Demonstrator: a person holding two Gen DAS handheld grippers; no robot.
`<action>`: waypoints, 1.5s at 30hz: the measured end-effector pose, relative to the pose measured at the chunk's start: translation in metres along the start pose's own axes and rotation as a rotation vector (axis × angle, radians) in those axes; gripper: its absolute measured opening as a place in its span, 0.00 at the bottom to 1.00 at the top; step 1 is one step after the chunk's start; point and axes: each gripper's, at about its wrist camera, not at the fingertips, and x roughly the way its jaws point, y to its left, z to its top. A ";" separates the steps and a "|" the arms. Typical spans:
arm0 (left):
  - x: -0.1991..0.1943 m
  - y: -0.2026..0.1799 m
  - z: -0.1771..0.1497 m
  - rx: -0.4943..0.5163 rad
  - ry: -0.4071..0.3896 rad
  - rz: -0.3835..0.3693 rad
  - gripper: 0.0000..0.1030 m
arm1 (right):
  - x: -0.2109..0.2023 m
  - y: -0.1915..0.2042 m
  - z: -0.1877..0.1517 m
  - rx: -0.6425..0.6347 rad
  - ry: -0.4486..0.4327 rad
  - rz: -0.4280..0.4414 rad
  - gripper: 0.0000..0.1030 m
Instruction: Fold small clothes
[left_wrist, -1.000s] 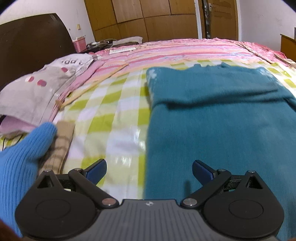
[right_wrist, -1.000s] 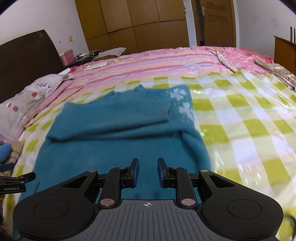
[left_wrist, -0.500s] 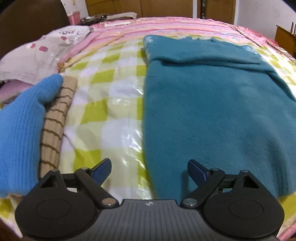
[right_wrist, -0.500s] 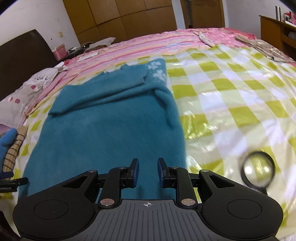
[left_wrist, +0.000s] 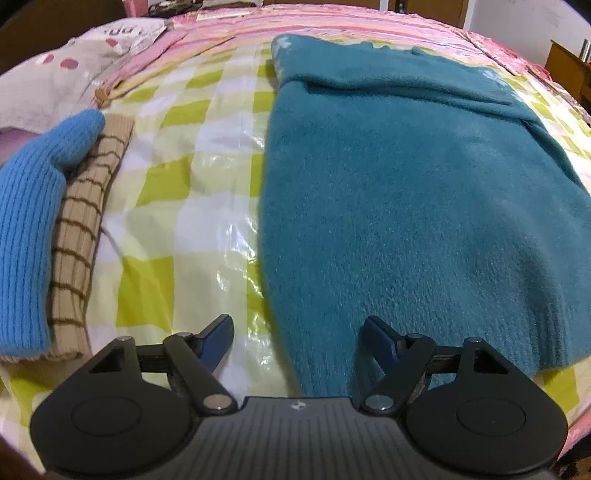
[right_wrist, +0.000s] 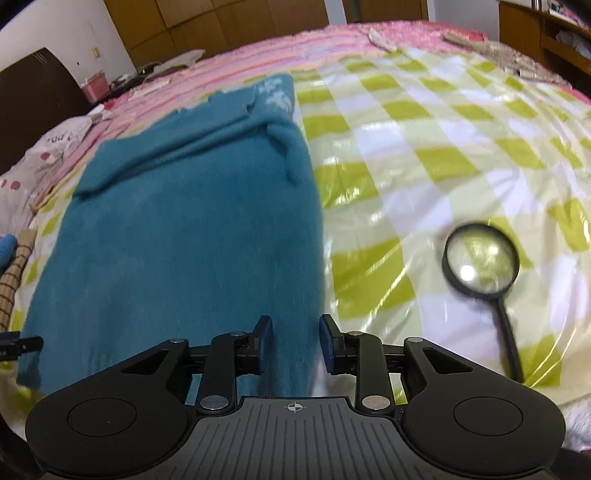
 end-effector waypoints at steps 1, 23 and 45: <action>0.000 0.000 0.000 -0.002 0.005 -0.001 0.80 | 0.002 -0.001 -0.001 0.006 0.012 0.004 0.27; -0.005 -0.004 -0.002 -0.019 0.026 -0.077 0.52 | 0.007 -0.012 -0.010 0.093 0.040 0.154 0.29; -0.017 -0.006 -0.001 -0.053 -0.031 -0.120 0.17 | 0.012 -0.020 -0.017 0.232 0.013 0.309 0.15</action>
